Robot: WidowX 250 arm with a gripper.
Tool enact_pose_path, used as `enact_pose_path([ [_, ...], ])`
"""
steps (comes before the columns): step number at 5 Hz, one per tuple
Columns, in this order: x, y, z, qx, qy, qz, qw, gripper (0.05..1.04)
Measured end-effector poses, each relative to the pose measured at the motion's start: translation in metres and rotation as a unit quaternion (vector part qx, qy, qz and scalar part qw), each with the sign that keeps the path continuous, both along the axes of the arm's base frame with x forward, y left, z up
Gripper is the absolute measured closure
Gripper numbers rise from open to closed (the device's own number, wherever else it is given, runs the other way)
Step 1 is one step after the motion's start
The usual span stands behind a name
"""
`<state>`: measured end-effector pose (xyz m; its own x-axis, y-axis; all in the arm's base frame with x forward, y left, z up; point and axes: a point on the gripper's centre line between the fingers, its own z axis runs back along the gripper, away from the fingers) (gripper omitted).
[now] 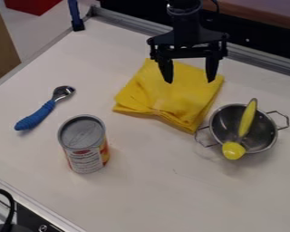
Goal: Move the can to the right side
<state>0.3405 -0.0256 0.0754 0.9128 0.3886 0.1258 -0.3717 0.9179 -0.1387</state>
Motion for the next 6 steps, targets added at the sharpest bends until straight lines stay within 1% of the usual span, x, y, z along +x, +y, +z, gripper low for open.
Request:
enact_pose_path([
  [1,-0.004,0.001,-0.013,0.001,0.020,-0.001,0.9998,0.084],
  [2,-0.004,0.026,-0.017,-0.016,0.014,0.026,0.9994,0.084],
  [3,-0.011,0.064,-0.021,-0.002,0.024,0.058,0.9980,0.084],
  [4,-0.030,0.100,-0.030,0.018,0.021,0.088,0.9958,0.084],
  [5,-0.048,0.139,-0.025,0.034,-0.001,0.129,0.9911,0.084],
  [6,-0.079,0.162,-0.031,0.054,-0.006,0.219,0.9742,0.084],
])
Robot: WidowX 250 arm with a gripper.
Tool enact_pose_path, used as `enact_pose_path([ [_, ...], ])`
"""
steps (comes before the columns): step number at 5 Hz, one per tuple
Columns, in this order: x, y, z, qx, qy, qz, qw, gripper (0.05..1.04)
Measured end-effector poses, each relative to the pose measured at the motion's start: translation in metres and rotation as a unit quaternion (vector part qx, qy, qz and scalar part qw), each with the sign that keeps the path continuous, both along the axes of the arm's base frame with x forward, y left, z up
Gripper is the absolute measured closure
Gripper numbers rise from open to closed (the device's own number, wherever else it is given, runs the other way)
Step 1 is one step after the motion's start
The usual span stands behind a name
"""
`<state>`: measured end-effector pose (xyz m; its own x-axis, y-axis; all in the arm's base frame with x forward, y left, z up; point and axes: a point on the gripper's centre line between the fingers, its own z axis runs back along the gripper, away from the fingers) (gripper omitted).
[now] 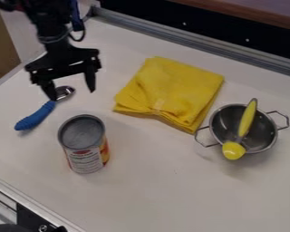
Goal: Move the can to the right side
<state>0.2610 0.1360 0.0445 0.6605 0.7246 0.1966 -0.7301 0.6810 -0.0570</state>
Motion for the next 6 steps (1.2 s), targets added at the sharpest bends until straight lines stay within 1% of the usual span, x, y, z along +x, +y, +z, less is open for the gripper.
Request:
enact_pose_path([
  [1,-0.019,0.010,-0.002,0.014,-0.026,0.112,0.9933,0.084],
  [2,-0.033,0.004,-0.010,-0.004,-0.020,0.145,0.9893,0.084],
  [3,-0.042,-0.008,-0.017,0.004,-0.032,0.171,0.9847,0.084],
  [4,-0.042,-0.017,-0.019,-0.003,-0.025,0.221,0.9749,0.084],
  [5,-0.051,-0.034,-0.028,-0.022,-0.008,0.253,0.9672,0.084],
  [6,-0.057,-0.049,-0.032,-0.046,-0.004,0.291,0.9557,0.084],
])
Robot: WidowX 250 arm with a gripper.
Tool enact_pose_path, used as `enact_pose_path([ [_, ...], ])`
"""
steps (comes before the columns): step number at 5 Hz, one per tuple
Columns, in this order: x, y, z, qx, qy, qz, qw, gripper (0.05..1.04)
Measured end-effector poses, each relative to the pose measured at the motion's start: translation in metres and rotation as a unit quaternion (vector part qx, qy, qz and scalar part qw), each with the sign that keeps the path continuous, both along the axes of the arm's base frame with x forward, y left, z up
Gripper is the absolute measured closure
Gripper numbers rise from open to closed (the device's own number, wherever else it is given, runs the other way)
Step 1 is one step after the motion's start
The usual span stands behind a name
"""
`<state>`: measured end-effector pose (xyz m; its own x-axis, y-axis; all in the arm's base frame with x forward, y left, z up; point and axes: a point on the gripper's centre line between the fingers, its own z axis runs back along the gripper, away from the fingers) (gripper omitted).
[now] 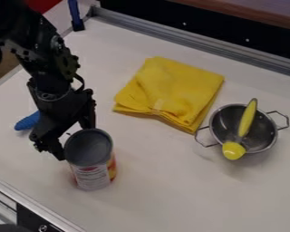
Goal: Move the can to the right side
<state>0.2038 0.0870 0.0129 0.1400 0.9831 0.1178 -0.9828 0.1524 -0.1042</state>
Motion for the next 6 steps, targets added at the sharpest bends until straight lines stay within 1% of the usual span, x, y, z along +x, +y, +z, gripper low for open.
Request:
enact_pose_path([
  [1,-0.001,-0.023,-0.004,0.010,0.006,0.028,0.9995,0.084],
  [2,0.004,-0.046,-0.005,0.003,-0.005,0.073,0.9973,0.084],
  [3,0.005,-0.076,-0.011,-0.011,0.014,0.101,0.9947,0.084],
  [4,0.002,-0.111,-0.010,-0.018,0.022,0.082,0.9962,0.084],
  [5,-0.001,-0.143,-0.008,-0.029,0.021,0.060,0.9975,0.084],
  [6,0.002,-0.158,-0.004,-0.038,0.017,0.054,0.9976,0.084],
])
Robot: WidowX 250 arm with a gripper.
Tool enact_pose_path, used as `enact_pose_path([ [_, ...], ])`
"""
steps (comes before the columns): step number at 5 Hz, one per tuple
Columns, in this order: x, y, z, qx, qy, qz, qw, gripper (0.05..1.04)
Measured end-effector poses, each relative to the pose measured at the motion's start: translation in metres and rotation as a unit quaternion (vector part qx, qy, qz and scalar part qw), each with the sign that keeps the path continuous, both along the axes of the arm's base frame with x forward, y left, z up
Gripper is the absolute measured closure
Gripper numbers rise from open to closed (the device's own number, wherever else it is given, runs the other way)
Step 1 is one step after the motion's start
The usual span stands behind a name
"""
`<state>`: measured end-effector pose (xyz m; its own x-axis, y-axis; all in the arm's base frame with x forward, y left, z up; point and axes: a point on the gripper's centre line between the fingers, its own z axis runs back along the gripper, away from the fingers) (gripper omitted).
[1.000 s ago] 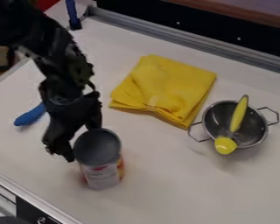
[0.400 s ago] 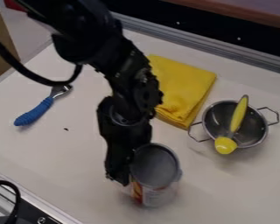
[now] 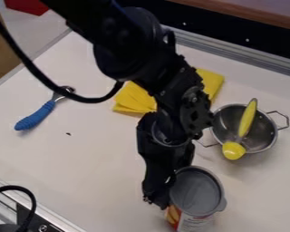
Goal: Move the can to the right side
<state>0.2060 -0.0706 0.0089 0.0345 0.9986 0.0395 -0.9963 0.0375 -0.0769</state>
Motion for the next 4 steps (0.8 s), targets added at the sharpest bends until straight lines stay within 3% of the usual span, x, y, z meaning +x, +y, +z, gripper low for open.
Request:
enact_pose_path([
  [1,0.007,0.005,0.003,0.006,-0.006,0.003,1.0000,0.084],
  [2,0.021,0.033,0.019,0.013,-0.031,-0.028,0.9990,0.084],
  [3,0.036,0.063,0.031,0.035,-0.040,-0.058,0.9969,0.084],
  [4,0.074,0.077,0.048,0.107,-0.032,-0.196,0.9741,0.084],
])
